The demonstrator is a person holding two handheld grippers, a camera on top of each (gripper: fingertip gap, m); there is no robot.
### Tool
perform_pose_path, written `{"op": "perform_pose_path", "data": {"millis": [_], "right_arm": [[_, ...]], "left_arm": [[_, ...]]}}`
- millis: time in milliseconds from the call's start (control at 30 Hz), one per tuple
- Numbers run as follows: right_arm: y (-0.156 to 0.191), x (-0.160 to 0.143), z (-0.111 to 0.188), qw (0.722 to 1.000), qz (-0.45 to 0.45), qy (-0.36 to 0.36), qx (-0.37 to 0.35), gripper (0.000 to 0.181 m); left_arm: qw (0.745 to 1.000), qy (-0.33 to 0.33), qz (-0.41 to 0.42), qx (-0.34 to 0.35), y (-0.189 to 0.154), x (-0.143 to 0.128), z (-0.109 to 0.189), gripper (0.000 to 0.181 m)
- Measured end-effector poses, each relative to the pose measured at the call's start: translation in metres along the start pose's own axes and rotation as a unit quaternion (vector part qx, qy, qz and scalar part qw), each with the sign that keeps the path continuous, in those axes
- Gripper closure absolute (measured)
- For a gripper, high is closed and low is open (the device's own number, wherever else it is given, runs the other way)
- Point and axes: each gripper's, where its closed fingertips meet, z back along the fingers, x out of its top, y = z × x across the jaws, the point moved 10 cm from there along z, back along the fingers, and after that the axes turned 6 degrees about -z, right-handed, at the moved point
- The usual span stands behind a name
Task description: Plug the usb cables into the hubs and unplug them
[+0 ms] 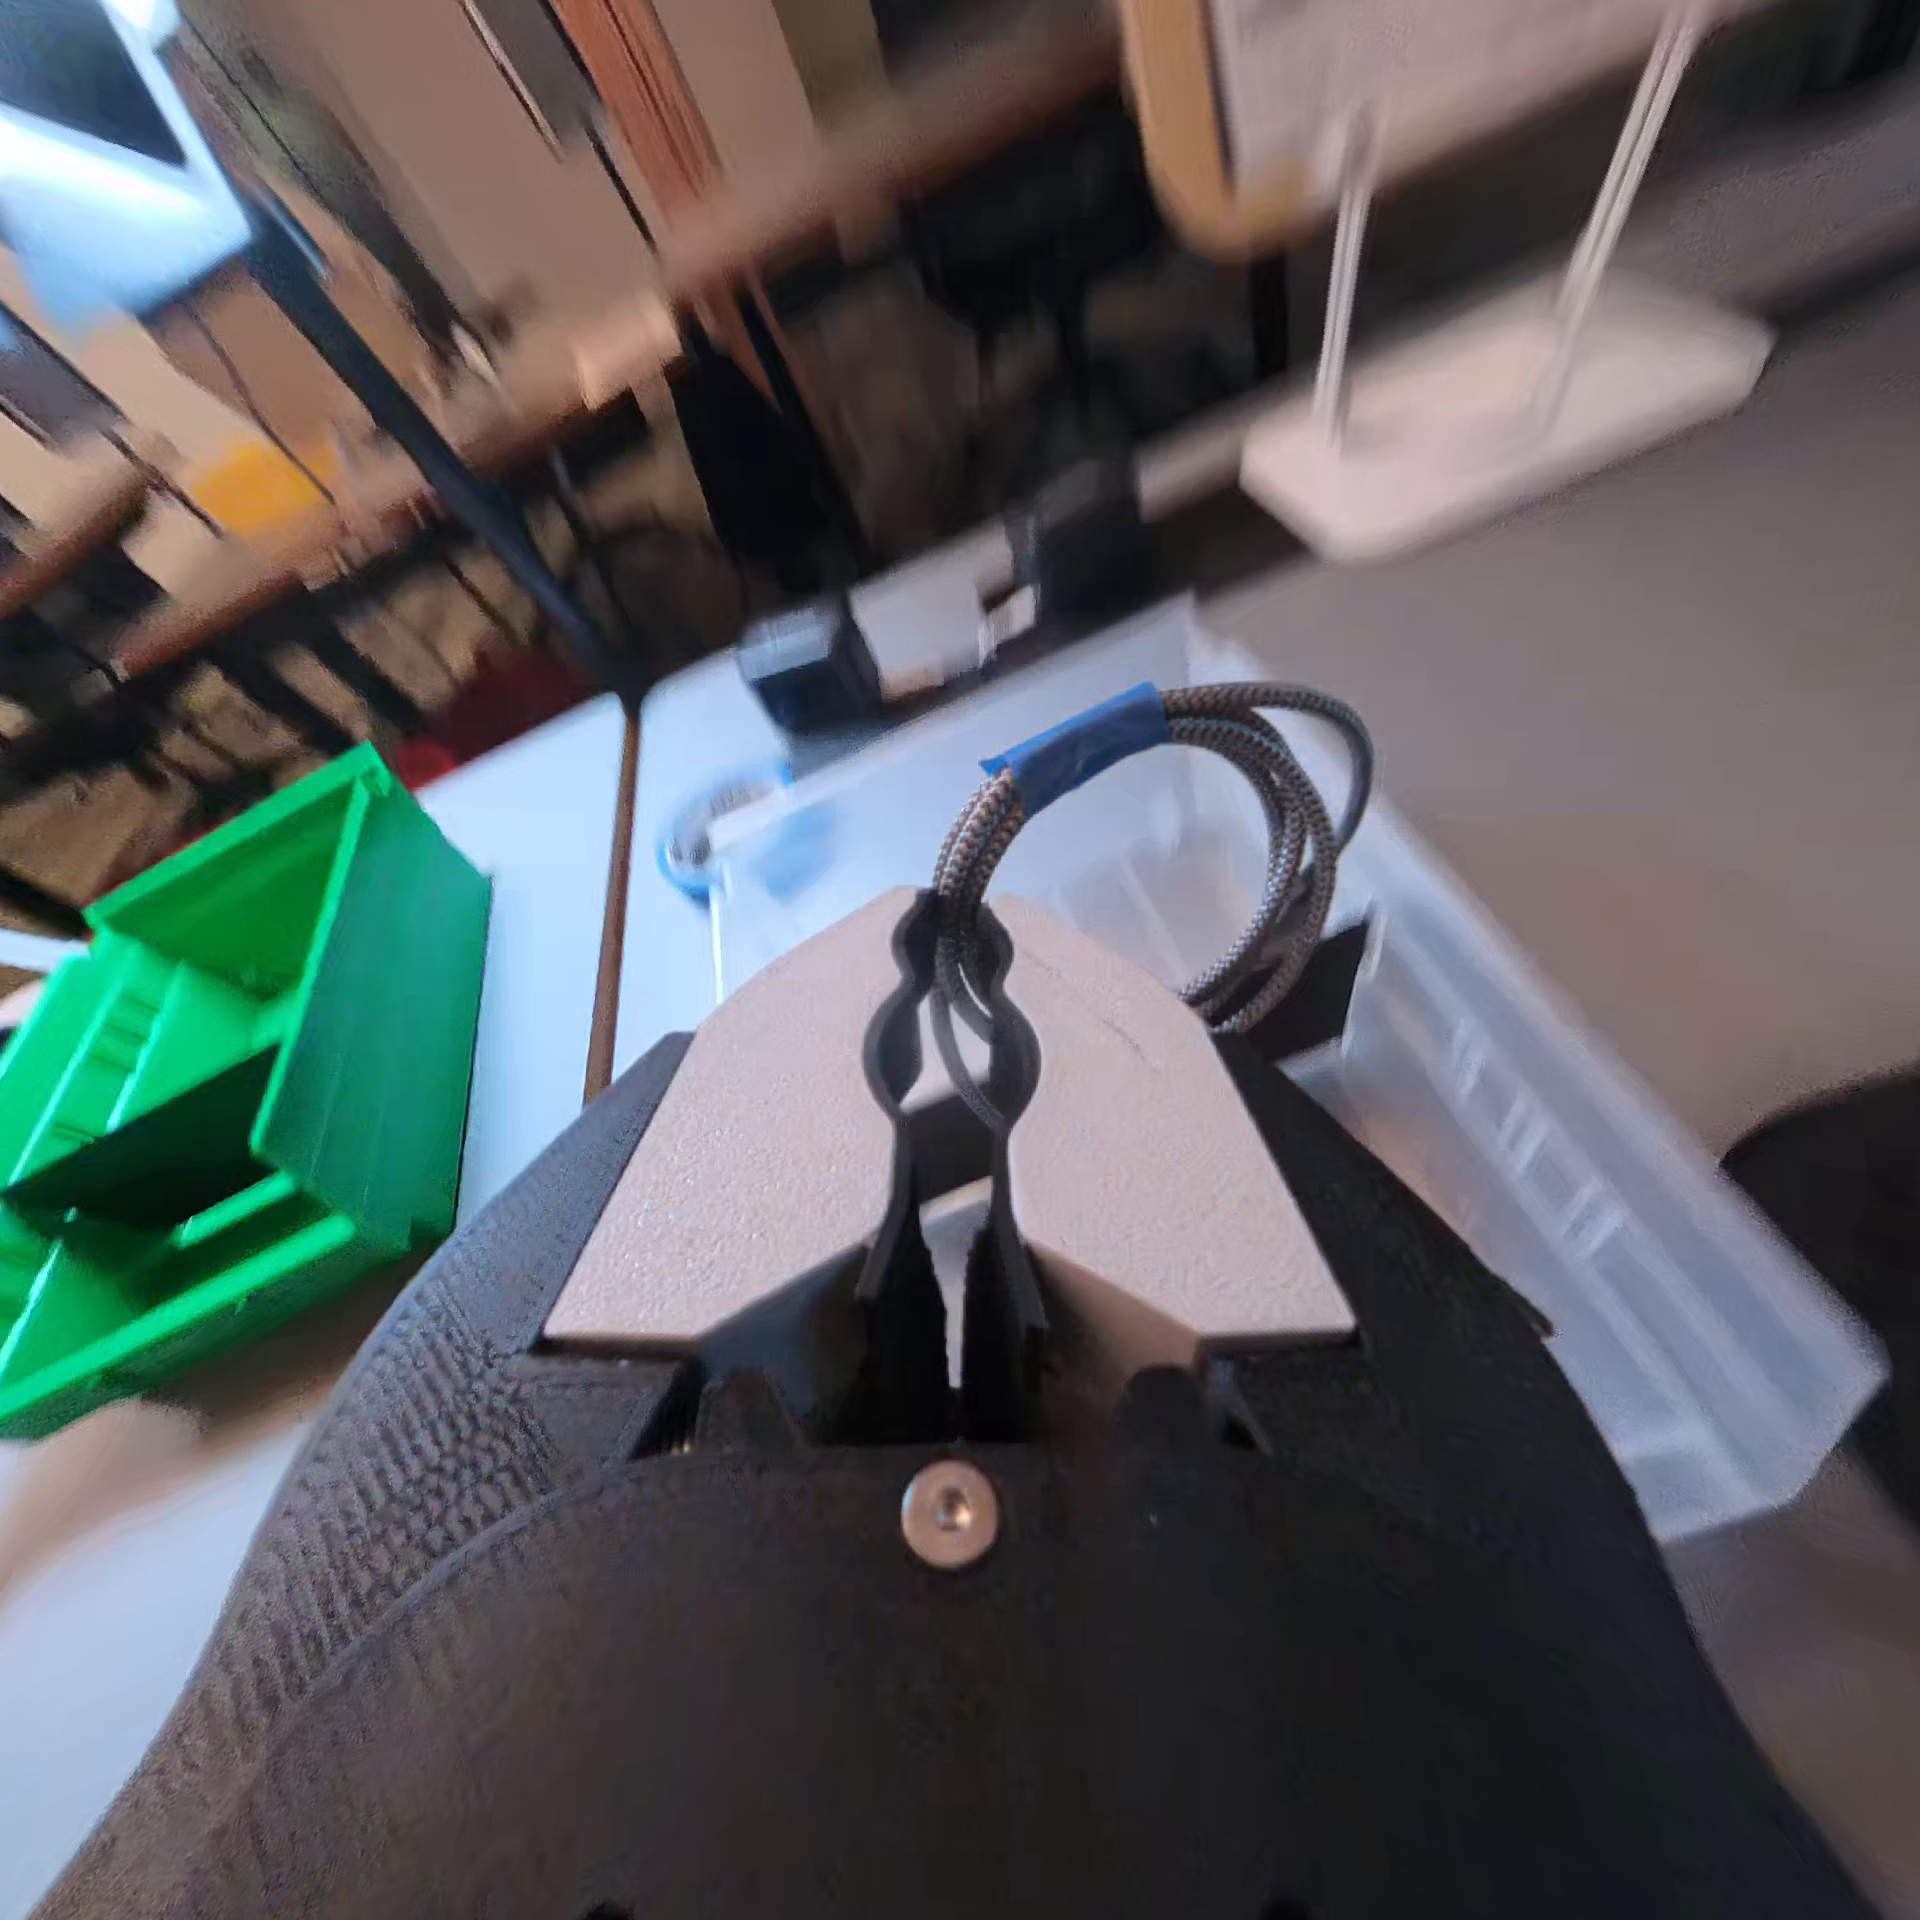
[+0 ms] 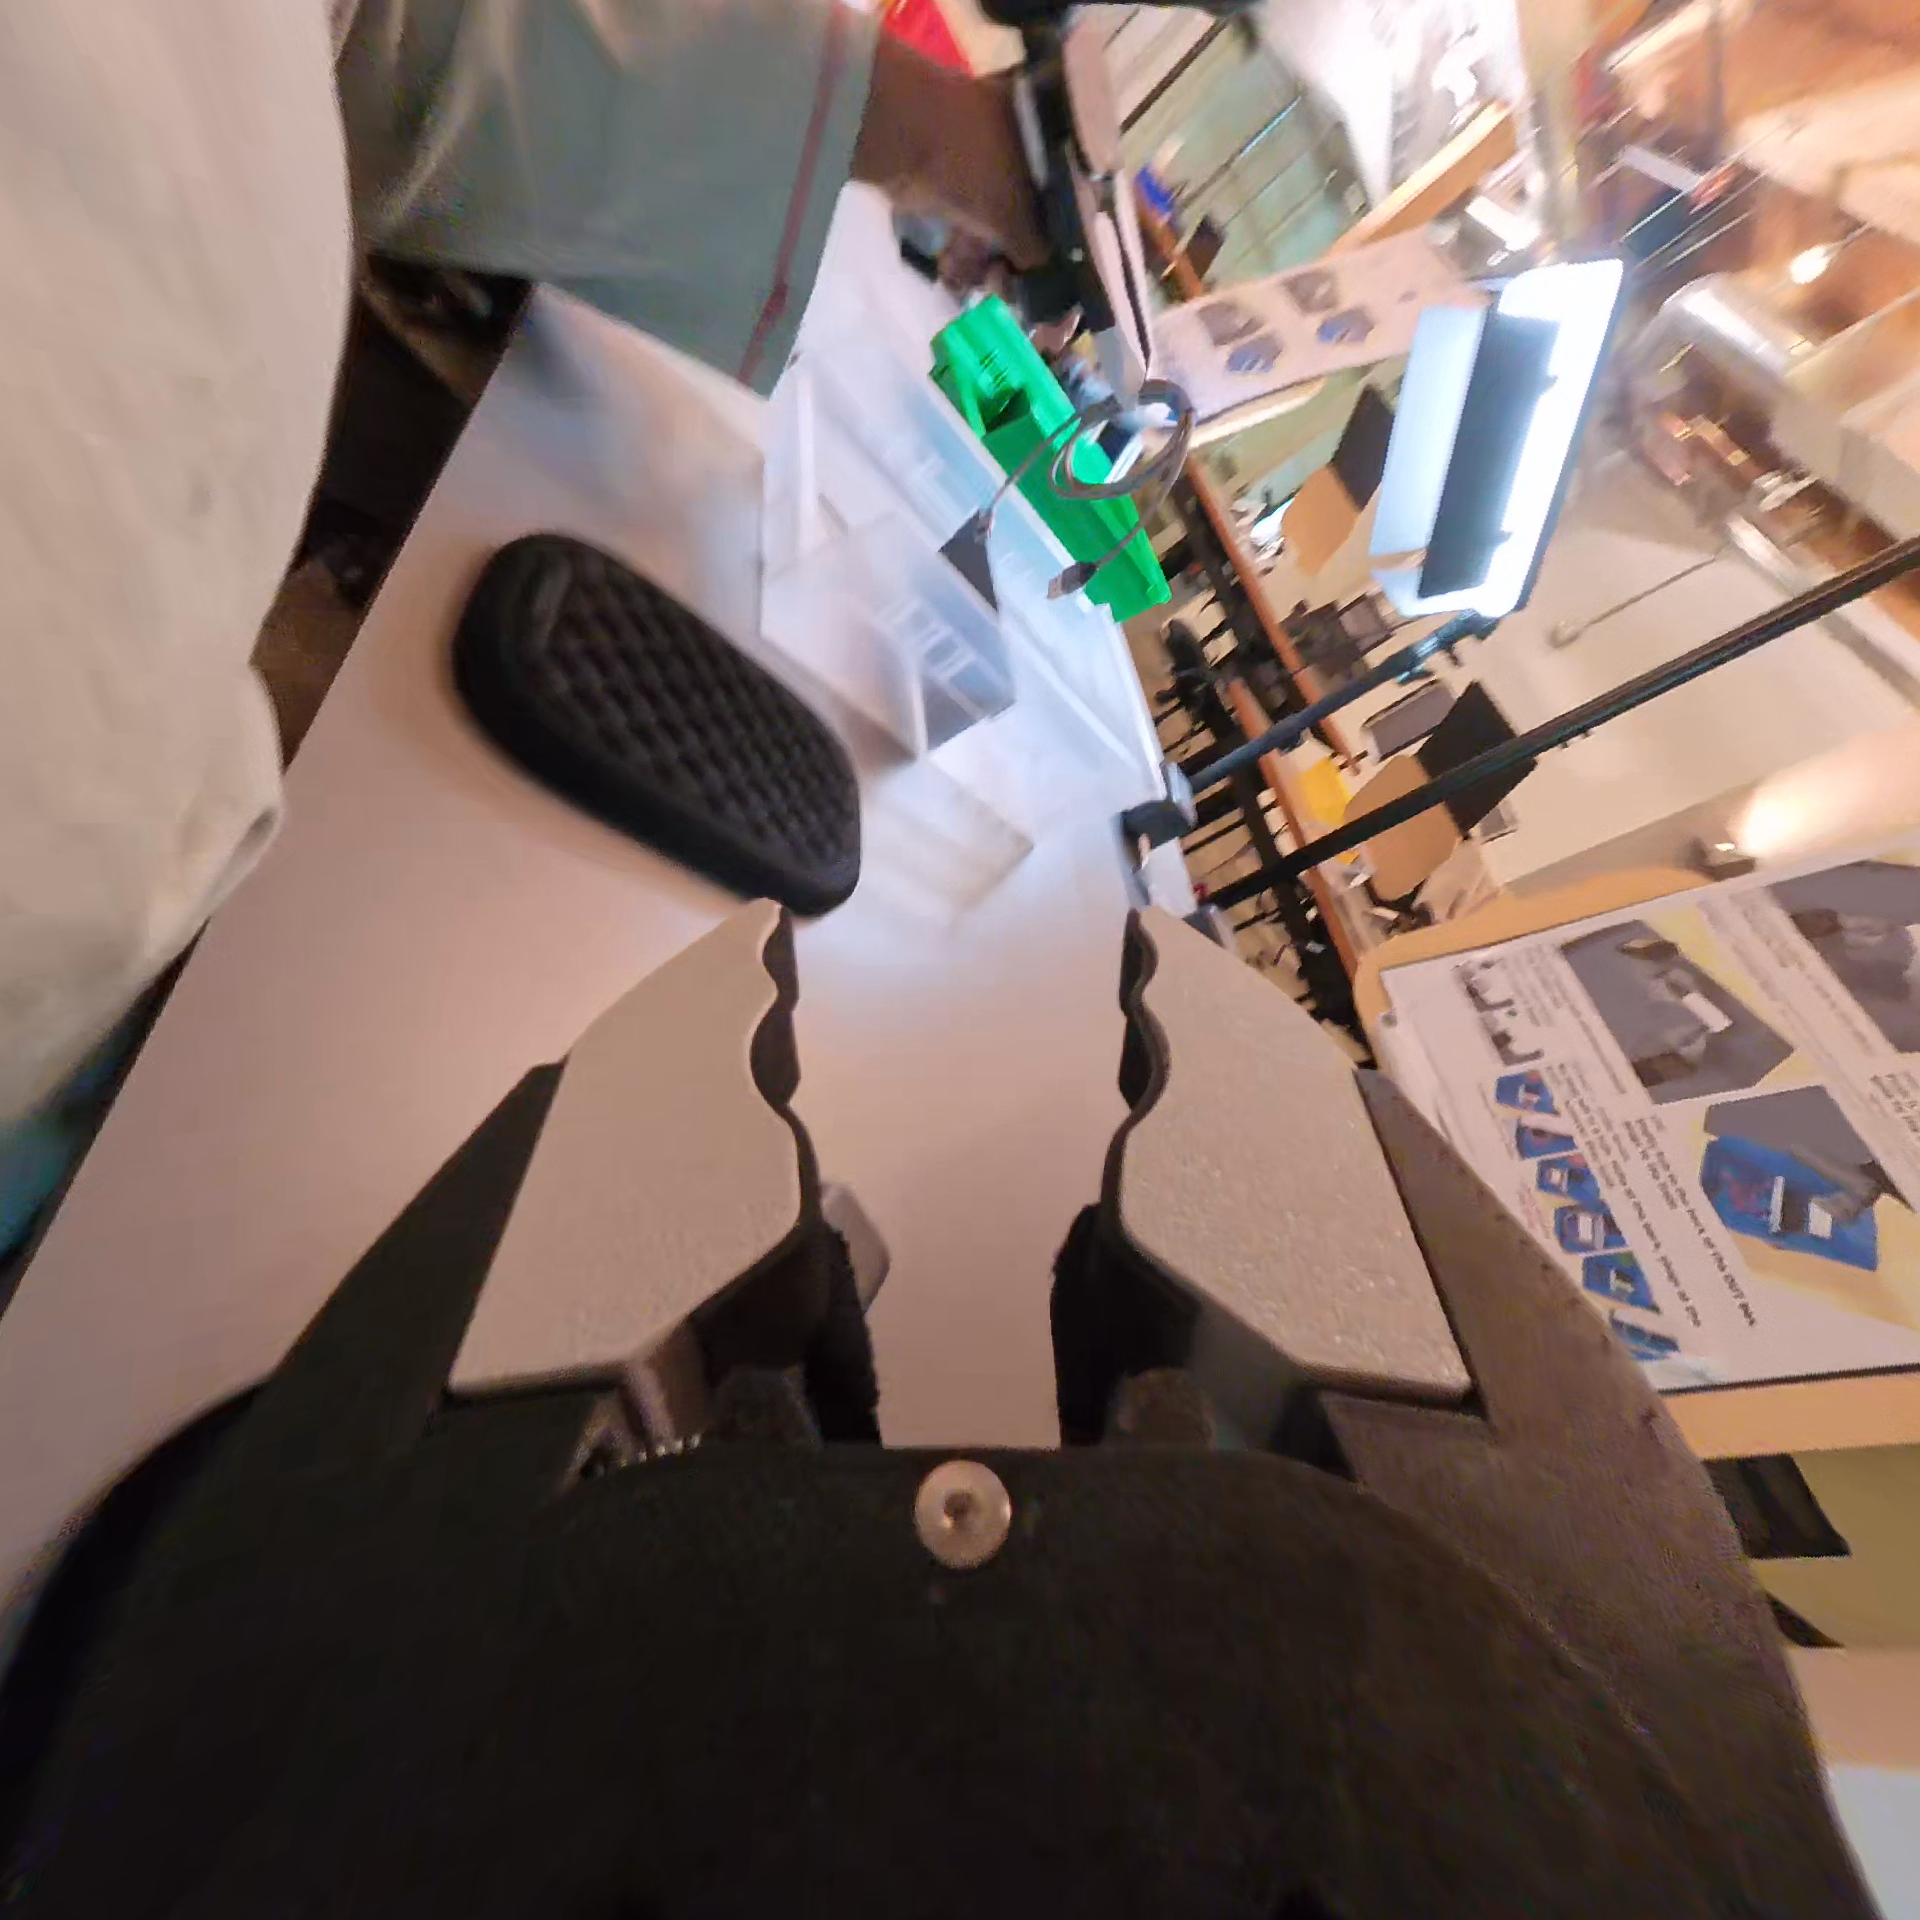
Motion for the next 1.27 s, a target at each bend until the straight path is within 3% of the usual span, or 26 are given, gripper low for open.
{"op": "perform_pose_path", "data": {"millis": [100,200,267,367,433,500,567,700,933,967,1000,1067,1167,1233,1267], "right_arm": [[0.001,0.008,-0.022,0.999,-0.014,-0.043,-0.024,0.125],[0.006,0.016,-0.048,0.997,-0.016,-0.062,-0.045,0.126],[0.010,0.021,-0.065,0.994,-0.008,-0.079,-0.073,0.129],[0.017,0.031,-0.089,0.987,0.026,-0.112,-0.115,0.135],[0.018,0.036,-0.101,0.979,0.054,-0.133,-0.144,0.138],[0.018,0.043,-0.110,0.970,0.095,-0.148,-0.166,0.141],[0.017,0.048,-0.118,0.963,0.141,-0.145,-0.177,0.142],[0.015,0.057,-0.127,0.949,0.198,-0.141,-0.200,0.145],[0.023,0.061,-0.145,0.931,0.208,-0.148,-0.261,0.149],[0.024,0.061,-0.148,0.930,0.207,-0.146,-0.265,0.153],[0.024,0.061,-0.149,0.929,0.205,-0.144,-0.274,0.171],[0.020,0.062,-0.146,0.924,0.187,-0.153,-0.295,0.174],[0.007,0.063,-0.128,0.921,0.115,-0.250,-0.277,0.175],[-0.005,0.063,-0.112,0.909,0.067,-0.345,-0.226,0.176],[-0.012,0.062,-0.104,0.900,0.044,-0.387,-0.198,0.176]], "left_arm": [[0.980,-0.176,0.089,0.000,-0.006,0.022,0.028,0.174],[0.929,-0.306,0.193,-0.077,-0.026,0.032,0.039,0.174],[0.883,-0.363,0.264,-0.139,-0.047,0.035,0.038,0.174],[0.787,-0.440,0.357,-0.244,-0.082,0.039,0.033,0.174],[0.721,-0.464,0.415,-0.305,-0.105,0.041,0.027,0.174],[0.678,-0.460,0.456,-0.347,-0.126,0.044,0.021,0.174],[0.657,-0.449,0.476,-0.376,-0.143,0.047,0.017,0.174],[0.638,-0.439,0.497,-0.392,-0.164,0.050,0.012,0.174],[0.604,-0.461,0.543,-0.357,-0.176,0.050,0.015,0.174],[0.603,-0.464,0.548,-0.348,-0.177,0.050,0.016,0.174],[0.601,-0.471,0.547,-0.344,-0.178,0.050,0.017,0.174],[0.590,-0.493,0.540,-0.343,-0.179,0.052,0.022,0.174],[0.531,-0.608,0.467,-0.362,-0.179,0.053,0.040,0.170],[0.469,-0.709,0.323,-0.415,-0.184,0.052,0.059,0.167],[0.475,-0.716,0.257,-0.443,-0.189,0.050,0.063,0.157]]}}
